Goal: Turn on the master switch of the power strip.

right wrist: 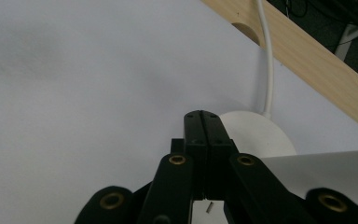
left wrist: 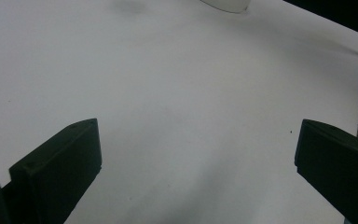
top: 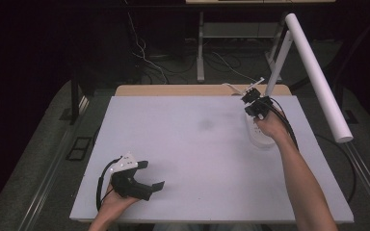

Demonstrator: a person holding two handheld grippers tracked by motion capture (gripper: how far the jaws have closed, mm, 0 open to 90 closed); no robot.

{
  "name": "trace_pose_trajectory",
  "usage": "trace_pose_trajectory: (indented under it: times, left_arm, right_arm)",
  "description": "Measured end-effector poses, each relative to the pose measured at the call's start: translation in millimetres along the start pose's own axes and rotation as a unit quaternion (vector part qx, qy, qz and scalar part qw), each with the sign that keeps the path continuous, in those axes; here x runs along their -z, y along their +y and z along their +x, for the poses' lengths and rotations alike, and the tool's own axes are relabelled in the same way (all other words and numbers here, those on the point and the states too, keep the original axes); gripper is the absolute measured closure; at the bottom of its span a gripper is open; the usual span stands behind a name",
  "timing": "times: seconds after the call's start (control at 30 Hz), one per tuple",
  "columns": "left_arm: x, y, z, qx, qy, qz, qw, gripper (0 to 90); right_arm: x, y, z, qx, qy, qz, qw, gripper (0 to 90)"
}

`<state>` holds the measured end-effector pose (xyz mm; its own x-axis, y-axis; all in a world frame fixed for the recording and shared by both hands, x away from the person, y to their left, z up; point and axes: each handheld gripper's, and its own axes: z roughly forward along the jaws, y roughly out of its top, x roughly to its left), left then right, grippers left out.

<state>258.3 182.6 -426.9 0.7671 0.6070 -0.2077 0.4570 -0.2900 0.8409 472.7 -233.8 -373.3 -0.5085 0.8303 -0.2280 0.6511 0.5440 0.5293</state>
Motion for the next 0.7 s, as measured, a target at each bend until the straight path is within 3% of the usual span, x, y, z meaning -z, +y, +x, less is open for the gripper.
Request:
trace_pose_trajectory:
  times: [0.5, 0.67, 0.7]
  left_arm:
    - [-0.8, 0.5, -0.3, -0.003, -0.003, 0.004, 1.0, 0.0]
    - [-1.6, 0.6, -0.5, -0.003, -0.003, 0.003, 1.0, 0.0]
    - [-1.8, 0.6, -0.6, -0.002, -0.003, 0.002, 1.0, 0.0]
  right_arm:
    - [35.6, -10.5, 6.2, -0.017, 0.027, -0.044, 0.9985, 89.3]
    - [46.2, -20.7, 5.3, -0.052, 0.054, -0.063, 0.9951, 73.0]
    - [47.2, -22.9, 4.7, -0.051, 0.063, -0.068, 0.9943, 68.5]
